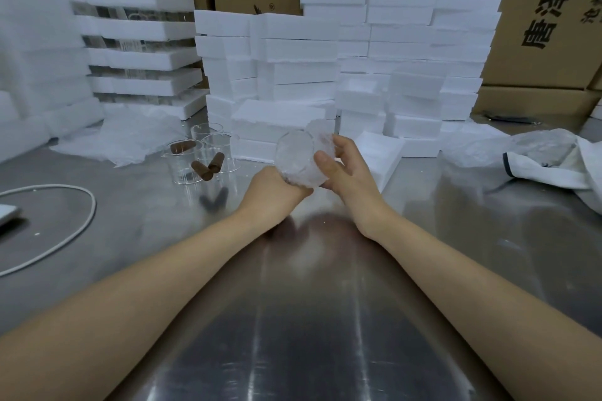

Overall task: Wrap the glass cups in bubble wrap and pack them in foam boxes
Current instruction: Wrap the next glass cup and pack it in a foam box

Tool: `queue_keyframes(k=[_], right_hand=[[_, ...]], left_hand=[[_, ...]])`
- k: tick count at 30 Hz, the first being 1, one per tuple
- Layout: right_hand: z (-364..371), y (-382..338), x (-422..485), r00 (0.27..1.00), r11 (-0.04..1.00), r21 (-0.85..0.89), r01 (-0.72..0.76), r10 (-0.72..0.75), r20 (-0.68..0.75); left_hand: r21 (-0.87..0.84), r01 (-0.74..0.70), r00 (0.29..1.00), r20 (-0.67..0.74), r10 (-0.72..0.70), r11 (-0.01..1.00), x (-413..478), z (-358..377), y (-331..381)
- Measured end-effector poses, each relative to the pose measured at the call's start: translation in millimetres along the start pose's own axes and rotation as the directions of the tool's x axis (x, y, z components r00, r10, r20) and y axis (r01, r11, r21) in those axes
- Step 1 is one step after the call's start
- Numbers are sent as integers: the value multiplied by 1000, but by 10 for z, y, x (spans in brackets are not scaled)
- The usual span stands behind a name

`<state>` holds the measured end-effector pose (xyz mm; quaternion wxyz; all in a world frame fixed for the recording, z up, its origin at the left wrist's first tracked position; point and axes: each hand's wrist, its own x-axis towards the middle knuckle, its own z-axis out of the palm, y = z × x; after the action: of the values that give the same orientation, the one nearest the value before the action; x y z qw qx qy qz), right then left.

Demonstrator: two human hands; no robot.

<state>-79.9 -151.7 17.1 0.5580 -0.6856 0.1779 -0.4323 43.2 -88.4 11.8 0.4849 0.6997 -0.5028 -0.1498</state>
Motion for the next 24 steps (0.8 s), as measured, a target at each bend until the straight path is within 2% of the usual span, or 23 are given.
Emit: queue_keyframes(k=[4, 8, 11, 13, 15, 17, 19, 22, 24], right_hand=[[-12, -11, -13, 999, 998, 64, 21, -23, 27], [-20, 7, 1, 999, 995, 93, -29, 28, 16], [-59, 44, 37, 994, 983, 162, -86, 95, -47], [-100, 65, 62, 982, 968, 218, -121, 149, -115], [-140, 74, 84, 972, 963, 236, -128, 169, -163], [-158, 79, 102, 968, 980, 153, -126, 155, -196], [-160, 95, 116, 968, 992, -55, -115, 100, -229], [-192, 112, 113, 968, 937, -348, 24, -108, -225], [-261, 95, 101, 941, 859, -502, 100, -246, -233]], left_hand=[[-5, 102, 990, 96, -101, 995, 78, -45, 17], [-38, 84, 952, 298, -69, 996, 88, -139, -27], [-261, 119, 924, 383, -11, 958, 92, -200, -92], [-498, 193, 928, 373, 8, 845, 113, -229, -146], [-651, 203, 947, 321, 23, 731, 126, -241, -176], [-671, 164, 958, 283, 45, 723, 133, -245, -195], [-658, 121, 961, 265, 78, 744, 130, -241, -203], [-698, 121, 976, 215, 45, 706, 139, -259, -194], [-715, 133, 982, 188, 6, 686, 143, -272, -186]])
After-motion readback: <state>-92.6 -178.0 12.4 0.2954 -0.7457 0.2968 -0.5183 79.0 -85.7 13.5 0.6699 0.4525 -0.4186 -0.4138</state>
